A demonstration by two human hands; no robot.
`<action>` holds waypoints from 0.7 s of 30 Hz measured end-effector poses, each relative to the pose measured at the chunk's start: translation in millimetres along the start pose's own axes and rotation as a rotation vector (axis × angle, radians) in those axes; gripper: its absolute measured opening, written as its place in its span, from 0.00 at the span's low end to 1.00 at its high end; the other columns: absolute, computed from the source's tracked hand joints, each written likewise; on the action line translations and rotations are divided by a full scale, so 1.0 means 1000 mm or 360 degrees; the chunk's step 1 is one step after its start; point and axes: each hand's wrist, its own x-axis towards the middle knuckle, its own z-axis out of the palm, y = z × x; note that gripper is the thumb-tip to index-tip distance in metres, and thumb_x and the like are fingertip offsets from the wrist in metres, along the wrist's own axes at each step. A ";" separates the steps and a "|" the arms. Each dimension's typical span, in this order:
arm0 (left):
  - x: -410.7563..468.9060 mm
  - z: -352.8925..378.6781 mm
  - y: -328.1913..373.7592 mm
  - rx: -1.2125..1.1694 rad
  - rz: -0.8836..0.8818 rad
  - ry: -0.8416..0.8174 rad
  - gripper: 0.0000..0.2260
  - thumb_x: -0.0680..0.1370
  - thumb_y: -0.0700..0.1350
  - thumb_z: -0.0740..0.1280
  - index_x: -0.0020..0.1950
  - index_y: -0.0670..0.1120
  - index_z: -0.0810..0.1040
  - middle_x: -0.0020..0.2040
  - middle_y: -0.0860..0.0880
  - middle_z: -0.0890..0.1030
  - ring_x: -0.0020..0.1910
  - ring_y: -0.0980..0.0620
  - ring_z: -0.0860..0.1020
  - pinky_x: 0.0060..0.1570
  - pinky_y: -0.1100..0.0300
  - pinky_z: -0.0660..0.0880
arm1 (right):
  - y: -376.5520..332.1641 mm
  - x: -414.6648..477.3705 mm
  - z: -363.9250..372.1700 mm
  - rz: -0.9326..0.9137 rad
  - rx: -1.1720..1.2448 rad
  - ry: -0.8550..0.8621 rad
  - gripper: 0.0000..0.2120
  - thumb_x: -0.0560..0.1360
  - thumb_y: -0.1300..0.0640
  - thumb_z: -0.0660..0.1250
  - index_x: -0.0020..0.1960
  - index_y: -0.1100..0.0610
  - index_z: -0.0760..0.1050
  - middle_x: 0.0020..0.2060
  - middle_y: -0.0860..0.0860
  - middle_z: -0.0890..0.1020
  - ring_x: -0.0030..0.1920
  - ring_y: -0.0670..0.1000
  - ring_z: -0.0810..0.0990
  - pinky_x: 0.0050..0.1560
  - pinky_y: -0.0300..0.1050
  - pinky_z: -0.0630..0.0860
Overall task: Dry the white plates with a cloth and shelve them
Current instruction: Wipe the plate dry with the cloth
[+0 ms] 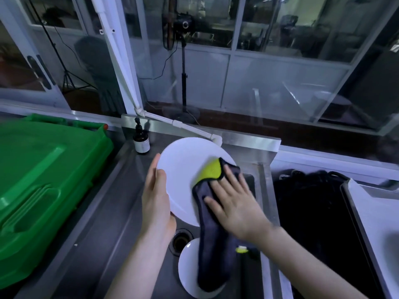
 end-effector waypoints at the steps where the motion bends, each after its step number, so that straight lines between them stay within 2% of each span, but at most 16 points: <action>1: -0.002 0.002 -0.002 -0.0018 -0.0012 0.0016 0.16 0.85 0.49 0.58 0.66 0.66 0.77 0.63 0.62 0.81 0.63 0.59 0.79 0.62 0.52 0.76 | -0.010 -0.005 0.004 -0.0077 0.0013 -0.0026 0.27 0.81 0.45 0.48 0.67 0.60 0.74 0.68 0.55 0.75 0.76 0.62 0.58 0.71 0.65 0.63; 3: -0.006 0.008 -0.007 -0.0073 -0.0051 -0.0015 0.15 0.85 0.49 0.57 0.69 0.60 0.77 0.65 0.56 0.81 0.65 0.55 0.79 0.69 0.48 0.73 | -0.025 -0.003 0.009 -0.0156 0.0123 -0.0122 0.28 0.82 0.45 0.44 0.72 0.58 0.69 0.74 0.53 0.68 0.79 0.58 0.48 0.75 0.62 0.55; 5: -0.010 0.014 -0.009 -0.0086 -0.0114 -0.0105 0.16 0.86 0.52 0.56 0.72 0.54 0.76 0.66 0.51 0.82 0.65 0.51 0.80 0.70 0.46 0.71 | -0.030 0.011 0.006 -0.0198 0.0260 -0.0137 0.29 0.81 0.44 0.42 0.75 0.56 0.65 0.76 0.49 0.62 0.79 0.53 0.40 0.78 0.57 0.44; 6: -0.010 0.016 -0.009 -0.0074 -0.0136 -0.0142 0.18 0.86 0.53 0.56 0.72 0.52 0.75 0.66 0.50 0.82 0.65 0.51 0.80 0.71 0.46 0.70 | -0.031 0.019 0.003 -0.0221 0.0299 -0.0096 0.29 0.81 0.44 0.42 0.74 0.56 0.66 0.76 0.48 0.63 0.79 0.52 0.40 0.78 0.56 0.43; 9: -0.010 0.018 -0.007 -0.0056 -0.0131 -0.0152 0.18 0.86 0.53 0.55 0.72 0.51 0.75 0.66 0.50 0.81 0.66 0.53 0.79 0.71 0.48 0.71 | -0.027 0.044 -0.005 -0.0244 0.0246 0.0088 0.27 0.81 0.44 0.47 0.68 0.58 0.72 0.72 0.52 0.71 0.79 0.55 0.51 0.77 0.59 0.51; 12: -0.009 0.018 -0.004 -0.0089 -0.0118 -0.0146 0.16 0.86 0.50 0.58 0.71 0.51 0.76 0.66 0.50 0.81 0.65 0.53 0.79 0.69 0.49 0.72 | -0.015 0.066 -0.007 -0.0004 0.0198 0.0193 0.25 0.82 0.43 0.53 0.72 0.56 0.69 0.74 0.52 0.68 0.79 0.54 0.51 0.77 0.58 0.51; 14: -0.009 0.014 -0.002 -0.0038 -0.0032 -0.0131 0.16 0.84 0.48 0.58 0.71 0.54 0.77 0.65 0.53 0.82 0.65 0.54 0.79 0.68 0.48 0.72 | -0.005 0.072 -0.006 0.0224 0.0114 0.0159 0.25 0.83 0.43 0.51 0.74 0.53 0.65 0.76 0.50 0.64 0.79 0.51 0.46 0.77 0.55 0.45; 16: -0.005 0.009 0.001 -0.0043 0.0034 -0.0075 0.17 0.84 0.46 0.58 0.70 0.58 0.77 0.64 0.56 0.82 0.65 0.55 0.79 0.66 0.48 0.74 | 0.002 0.065 -0.004 0.0309 -0.0009 0.0101 0.26 0.82 0.42 0.47 0.75 0.52 0.63 0.76 0.48 0.62 0.79 0.51 0.44 0.77 0.54 0.43; 19: 0.001 0.000 0.004 -0.0105 0.0054 -0.0003 0.17 0.85 0.46 0.57 0.70 0.59 0.76 0.63 0.58 0.82 0.63 0.55 0.80 0.60 0.51 0.77 | -0.004 0.035 -0.004 0.0235 -0.0115 0.0037 0.30 0.80 0.39 0.42 0.75 0.52 0.65 0.75 0.48 0.65 0.79 0.52 0.47 0.77 0.55 0.46; 21: 0.001 -0.004 0.005 -0.0103 0.0078 -0.0013 0.16 0.86 0.47 0.56 0.70 0.60 0.76 0.62 0.59 0.83 0.61 0.57 0.81 0.56 0.53 0.78 | -0.013 0.007 0.000 0.0162 -0.0014 0.0058 0.30 0.80 0.39 0.44 0.72 0.53 0.69 0.73 0.49 0.69 0.79 0.54 0.52 0.76 0.59 0.52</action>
